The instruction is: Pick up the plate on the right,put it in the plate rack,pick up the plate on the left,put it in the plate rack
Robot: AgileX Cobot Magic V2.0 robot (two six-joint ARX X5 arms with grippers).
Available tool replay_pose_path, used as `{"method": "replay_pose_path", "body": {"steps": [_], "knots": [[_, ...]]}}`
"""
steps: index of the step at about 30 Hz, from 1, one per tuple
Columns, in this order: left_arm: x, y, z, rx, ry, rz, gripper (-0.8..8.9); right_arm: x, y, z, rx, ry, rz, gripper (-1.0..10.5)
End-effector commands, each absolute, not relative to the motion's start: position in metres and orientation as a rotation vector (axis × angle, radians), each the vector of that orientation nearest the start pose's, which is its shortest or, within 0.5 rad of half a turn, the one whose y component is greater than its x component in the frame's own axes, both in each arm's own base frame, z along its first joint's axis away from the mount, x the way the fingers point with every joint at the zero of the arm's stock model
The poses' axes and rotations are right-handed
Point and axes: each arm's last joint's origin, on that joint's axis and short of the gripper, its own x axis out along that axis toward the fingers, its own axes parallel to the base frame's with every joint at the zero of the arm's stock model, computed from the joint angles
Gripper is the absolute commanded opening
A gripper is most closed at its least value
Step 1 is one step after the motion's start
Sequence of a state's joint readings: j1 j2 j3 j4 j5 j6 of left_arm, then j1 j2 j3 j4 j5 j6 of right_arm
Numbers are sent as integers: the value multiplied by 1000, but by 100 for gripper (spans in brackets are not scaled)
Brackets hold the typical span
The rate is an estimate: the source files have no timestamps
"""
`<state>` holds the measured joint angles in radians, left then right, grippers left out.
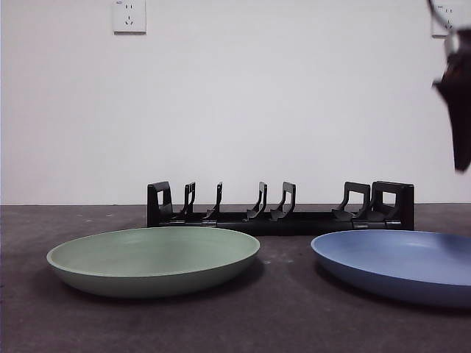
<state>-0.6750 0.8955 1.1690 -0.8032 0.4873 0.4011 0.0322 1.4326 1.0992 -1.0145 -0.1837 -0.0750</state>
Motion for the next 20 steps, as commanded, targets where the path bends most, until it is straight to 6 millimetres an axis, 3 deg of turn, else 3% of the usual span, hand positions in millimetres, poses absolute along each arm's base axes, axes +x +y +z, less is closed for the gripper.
{"method": "replay_pose_path", "body": {"steps": [1, 9, 13, 16, 20], "knots": [[114, -115, 383, 449, 331, -1236, 727, 267, 13, 235, 35, 1367, 218, 594], [118, -127, 376, 485, 366, -1259, 728, 286, 14, 202, 31, 1444, 205, 586], [120, -129, 375, 486, 375, -1260, 727, 291, 14, 189, 34, 1483, 204, 459], [120, -129, 375, 486, 375, -1260, 727, 293, 14, 182, 35, 1498, 204, 450], [120, -129, 375, 486, 375, -1260, 727, 292, 14, 176, 34, 1492, 204, 232]]}}
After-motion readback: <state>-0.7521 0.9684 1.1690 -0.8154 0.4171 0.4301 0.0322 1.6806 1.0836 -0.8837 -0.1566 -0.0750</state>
